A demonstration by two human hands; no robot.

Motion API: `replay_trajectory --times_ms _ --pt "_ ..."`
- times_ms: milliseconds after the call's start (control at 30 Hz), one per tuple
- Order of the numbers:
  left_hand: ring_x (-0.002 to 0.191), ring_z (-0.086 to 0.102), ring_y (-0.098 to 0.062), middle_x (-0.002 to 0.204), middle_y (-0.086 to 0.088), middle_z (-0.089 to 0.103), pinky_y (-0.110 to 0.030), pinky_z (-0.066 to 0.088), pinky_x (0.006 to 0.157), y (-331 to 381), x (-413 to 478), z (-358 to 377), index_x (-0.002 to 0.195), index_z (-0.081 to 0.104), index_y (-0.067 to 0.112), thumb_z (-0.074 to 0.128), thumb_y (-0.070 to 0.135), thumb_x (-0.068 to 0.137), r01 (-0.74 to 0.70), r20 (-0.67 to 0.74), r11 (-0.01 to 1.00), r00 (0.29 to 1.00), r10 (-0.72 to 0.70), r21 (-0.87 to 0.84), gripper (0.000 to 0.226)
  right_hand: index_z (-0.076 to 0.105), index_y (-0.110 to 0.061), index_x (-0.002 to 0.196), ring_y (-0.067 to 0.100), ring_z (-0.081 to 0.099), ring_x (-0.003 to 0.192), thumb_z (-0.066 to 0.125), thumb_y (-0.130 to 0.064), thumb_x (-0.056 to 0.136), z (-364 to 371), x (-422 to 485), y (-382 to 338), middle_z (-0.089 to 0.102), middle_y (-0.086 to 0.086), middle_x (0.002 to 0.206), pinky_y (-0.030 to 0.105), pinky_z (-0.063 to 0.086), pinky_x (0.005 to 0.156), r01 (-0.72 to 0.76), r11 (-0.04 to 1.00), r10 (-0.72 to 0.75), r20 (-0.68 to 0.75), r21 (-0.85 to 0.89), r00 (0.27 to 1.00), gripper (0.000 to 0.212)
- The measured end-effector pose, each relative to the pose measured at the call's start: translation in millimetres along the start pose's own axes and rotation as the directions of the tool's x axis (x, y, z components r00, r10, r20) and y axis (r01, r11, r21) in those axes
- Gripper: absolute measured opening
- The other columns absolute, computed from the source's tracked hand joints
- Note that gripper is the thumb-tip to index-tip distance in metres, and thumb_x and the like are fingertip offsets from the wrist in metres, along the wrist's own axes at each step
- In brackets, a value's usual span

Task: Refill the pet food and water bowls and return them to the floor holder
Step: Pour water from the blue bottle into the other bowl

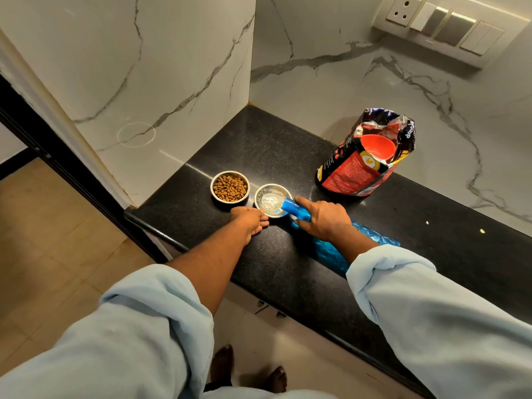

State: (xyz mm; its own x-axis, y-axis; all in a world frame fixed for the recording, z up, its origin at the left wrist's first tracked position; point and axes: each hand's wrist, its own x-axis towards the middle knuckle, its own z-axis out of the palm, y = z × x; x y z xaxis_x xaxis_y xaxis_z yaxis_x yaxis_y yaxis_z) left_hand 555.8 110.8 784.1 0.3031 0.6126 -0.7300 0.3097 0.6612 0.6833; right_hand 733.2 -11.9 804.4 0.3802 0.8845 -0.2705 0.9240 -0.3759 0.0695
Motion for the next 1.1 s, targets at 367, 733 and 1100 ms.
replay_trajectory --times_ms 367,733,1100 --pt "0.107 0.077 -0.025 0.118 -0.016 0.077 -0.022 0.053 0.064 1.2 1.5 -0.7 0.126 0.066 0.002 0.059 0.008 0.105 0.008 0.008 1.0 1.0 -0.008 0.004 0.024 0.026 -0.045 0.16 0.031 0.068 0.112 0.047 -0.067 0.101 0.4 -2.6 -2.0 0.067 0.01 0.131 0.043 0.05 0.088 -0.006 0.999 0.007 -0.028 0.032 1.0 0.067" --pt "0.112 0.075 -0.029 0.127 -0.016 0.074 -0.023 0.045 0.055 6.0 -10.3 1.6 0.138 0.059 0.005 0.052 0.018 0.108 0.007 -0.004 0.999 1.0 -0.007 0.043 0.034 0.031 -0.035 0.161 0.032 0.068 0.106 0.049 -0.066 0.1 -17.7 -10.8 4.2 0.071 0.01 0.121 0.042 0.053 0.085 0.001 0.976 0.059 -0.269 0.217 0.961 0.071" --pt "0.099 0.075 -0.037 0.104 -0.021 0.076 -0.043 0.062 0.089 6.4 -25.3 8.7 0.114 0.069 0.003 0.068 0.028 0.091 -0.145 -0.238 0.942 0.946 0.222 0.304 0.033 0.04 -0.037 0.144 0.026 0.07 0.091 0.052 -0.068 0.098 -47.0 -37.4 24.6 0.072 -0.002 0.104 0.032 0.042 0.073 0.052 0.829 0.33 -0.563 0.556 0.758 0.057"
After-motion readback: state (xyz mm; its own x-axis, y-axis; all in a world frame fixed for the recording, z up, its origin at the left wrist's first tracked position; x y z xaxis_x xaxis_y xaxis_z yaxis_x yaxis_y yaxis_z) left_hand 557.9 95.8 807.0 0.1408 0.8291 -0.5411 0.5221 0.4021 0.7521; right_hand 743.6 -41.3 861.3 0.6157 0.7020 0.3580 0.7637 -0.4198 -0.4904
